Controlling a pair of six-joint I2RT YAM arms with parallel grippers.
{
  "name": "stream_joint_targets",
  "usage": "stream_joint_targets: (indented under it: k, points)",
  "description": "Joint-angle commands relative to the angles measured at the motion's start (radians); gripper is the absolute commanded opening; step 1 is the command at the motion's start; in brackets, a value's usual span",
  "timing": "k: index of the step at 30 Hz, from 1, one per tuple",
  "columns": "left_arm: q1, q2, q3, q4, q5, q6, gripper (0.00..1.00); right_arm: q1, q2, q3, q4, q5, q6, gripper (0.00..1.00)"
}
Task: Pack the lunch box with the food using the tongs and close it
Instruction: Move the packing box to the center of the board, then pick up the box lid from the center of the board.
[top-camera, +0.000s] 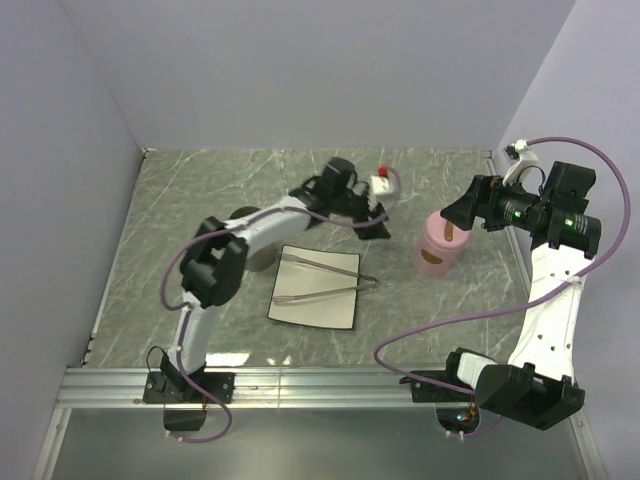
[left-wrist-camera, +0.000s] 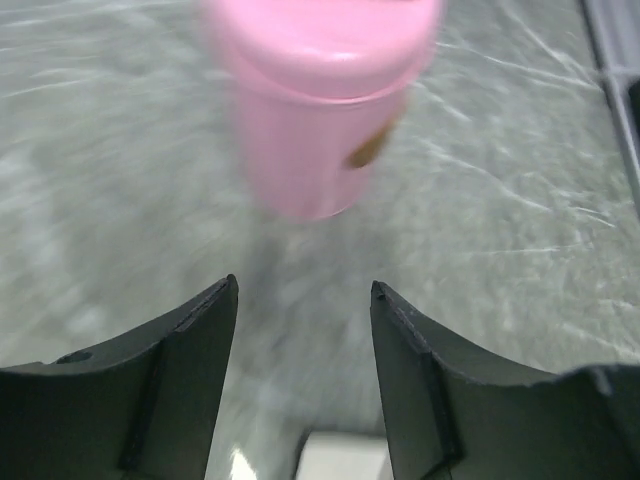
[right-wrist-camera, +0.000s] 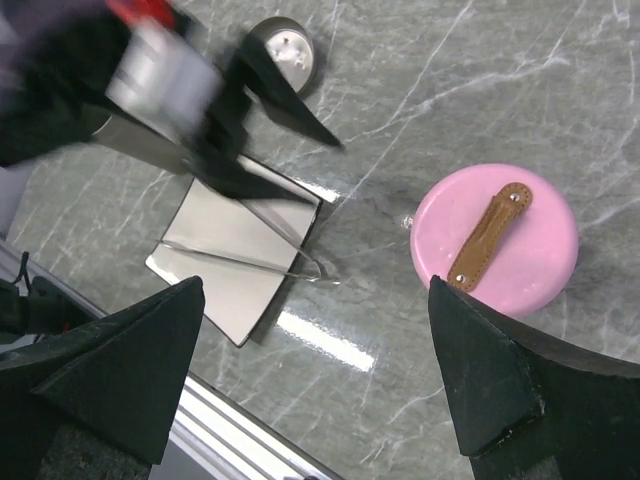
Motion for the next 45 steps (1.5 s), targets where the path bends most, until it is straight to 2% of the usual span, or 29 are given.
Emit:
stream_joint_targets:
  k: [1,5,6,7,9,10,13,19,21,24,25,27,30,35,39,45]
  points:
    - [0.082,-0.202,-0.024,-0.095,-0.067,-0.017,0.61,-0.008,-0.020,0.018,0.035,0.020,0.007,0.99]
    - [0.182,-0.331,-0.127,-0.060,-0.140,-0.117,0.61,-0.005,-0.008,-0.030,0.065,0.143,-0.012,0.92]
    - [0.188,-0.338,-0.122,-0.078,-0.175,-0.117,0.61,-0.005,0.002,-0.034,0.072,0.157,-0.015,0.91]
    - [0.194,-0.338,-0.111,-0.145,-0.276,-0.108,0.61,-0.005,0.005,-0.038,0.075,0.165,-0.012,0.89]
    - [0.194,-0.315,-0.066,-0.210,-0.385,-0.105,0.62,-0.002,0.009,-0.044,0.091,0.172,0.008,0.88]
    - [0.197,-0.286,-0.050,-0.263,-0.483,-0.109,0.62,0.001,0.008,-0.044,0.099,0.172,0.017,0.87]
    - [0.197,-0.226,0.013,-0.362,-0.608,-0.100,0.60,0.023,0.003,-0.044,0.119,0.194,0.043,0.87]
    - [0.199,-0.183,-0.005,-0.359,-0.768,-0.094,0.60,0.061,0.000,-0.048,0.110,0.237,0.037,0.87]
    - [0.205,-0.189,-0.018,-0.332,-0.770,-0.120,0.61,0.081,-0.009,-0.054,0.116,0.244,0.027,0.86]
    - [0.220,-0.207,-0.022,-0.322,-0.748,-0.157,0.62,0.179,-0.015,-0.061,0.144,0.309,0.013,0.86]
    - [0.223,-0.203,-0.007,-0.327,-0.757,-0.160,0.62,0.242,-0.014,-0.056,0.148,0.353,0.008,0.86]
    - [0.228,-0.183,0.031,-0.379,-0.795,-0.165,0.63,0.283,0.015,-0.041,0.144,0.379,-0.003,0.86]
    - [0.240,-0.117,0.122,-0.442,-0.852,-0.185,0.62,0.310,0.066,-0.002,0.136,0.381,0.002,0.85]
    - [0.280,-0.066,0.139,-0.454,-0.941,-0.195,0.62,0.365,0.103,0.004,0.154,0.424,-0.003,0.84]
    - [0.303,-0.008,0.177,-0.489,-0.949,-0.189,0.60,0.411,0.118,-0.001,0.158,0.432,0.000,0.84]
    - [0.329,0.038,0.206,-0.493,-0.886,-0.191,0.57,0.412,0.123,0.001,0.159,0.419,0.005,0.84]
